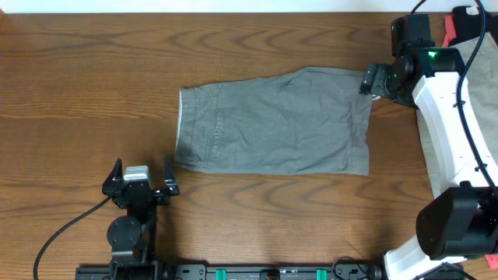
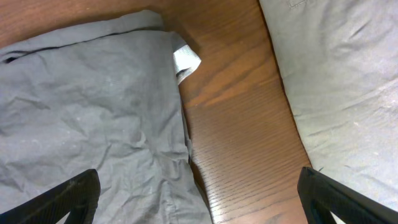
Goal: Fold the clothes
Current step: 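Drag the shorts' right edge rightward to flatten, then release, then reach the left gripper to the shorts' left leg edge and grasp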
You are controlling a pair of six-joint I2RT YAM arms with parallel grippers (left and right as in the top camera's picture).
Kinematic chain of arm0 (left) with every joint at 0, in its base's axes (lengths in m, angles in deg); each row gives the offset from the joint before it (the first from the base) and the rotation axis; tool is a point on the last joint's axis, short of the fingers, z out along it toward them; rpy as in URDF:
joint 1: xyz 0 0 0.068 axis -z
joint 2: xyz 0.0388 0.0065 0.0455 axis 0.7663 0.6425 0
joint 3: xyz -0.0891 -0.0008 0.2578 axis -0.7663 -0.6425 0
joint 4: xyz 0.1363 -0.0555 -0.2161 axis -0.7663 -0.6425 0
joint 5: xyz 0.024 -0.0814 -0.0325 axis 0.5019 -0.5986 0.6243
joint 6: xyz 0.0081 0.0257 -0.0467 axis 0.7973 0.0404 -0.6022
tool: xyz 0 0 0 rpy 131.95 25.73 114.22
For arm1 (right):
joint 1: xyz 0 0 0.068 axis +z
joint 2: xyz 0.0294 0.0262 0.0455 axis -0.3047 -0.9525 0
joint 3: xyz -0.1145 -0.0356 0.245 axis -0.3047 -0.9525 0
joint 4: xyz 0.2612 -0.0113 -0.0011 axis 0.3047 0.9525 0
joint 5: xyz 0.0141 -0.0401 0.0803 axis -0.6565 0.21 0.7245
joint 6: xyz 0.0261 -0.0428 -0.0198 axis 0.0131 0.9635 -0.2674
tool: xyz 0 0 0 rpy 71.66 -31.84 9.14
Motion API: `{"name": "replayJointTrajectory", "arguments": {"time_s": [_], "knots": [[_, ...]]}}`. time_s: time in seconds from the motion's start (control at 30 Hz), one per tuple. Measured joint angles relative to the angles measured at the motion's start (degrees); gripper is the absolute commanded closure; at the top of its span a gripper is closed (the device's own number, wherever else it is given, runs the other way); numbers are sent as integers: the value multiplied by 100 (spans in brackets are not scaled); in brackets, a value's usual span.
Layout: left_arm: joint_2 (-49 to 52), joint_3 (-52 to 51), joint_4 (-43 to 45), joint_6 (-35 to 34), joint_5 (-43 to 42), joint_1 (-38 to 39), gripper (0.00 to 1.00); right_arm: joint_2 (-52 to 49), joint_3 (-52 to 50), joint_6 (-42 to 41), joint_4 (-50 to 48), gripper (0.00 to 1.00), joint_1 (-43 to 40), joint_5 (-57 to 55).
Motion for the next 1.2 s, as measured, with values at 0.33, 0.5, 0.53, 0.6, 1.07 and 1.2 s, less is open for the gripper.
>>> {"name": "replayJointTrajectory", "arguments": {"time_s": [0.33, 0.5, 0.53, 0.6, 1.07, 1.2], "knots": [[0, 0, -2, -190, -153, 0, 2, 0, 0, -2, 0, 1, 0, -11], [0, 15, -4, -452, -822, 0, 2, 0, 0, -2, 2, 1, 0, -11], [2, 44, -46, -509, -968, 0, 2, 0, 0, -2, 2, 1, 0, -11], [48, 175, -289, -654, -1226, 0, 2, 0, 0, -4, 2, 1, 0, -11], [5080, 4483, -3261, -466, -1543, -2, 2, 0, 0, -17, 7, 1, 0, -17], [7110, 6186, -4741, -162, -1768, 2, 2, 0, -2, -17, 4, 1, 0, -15]]}}
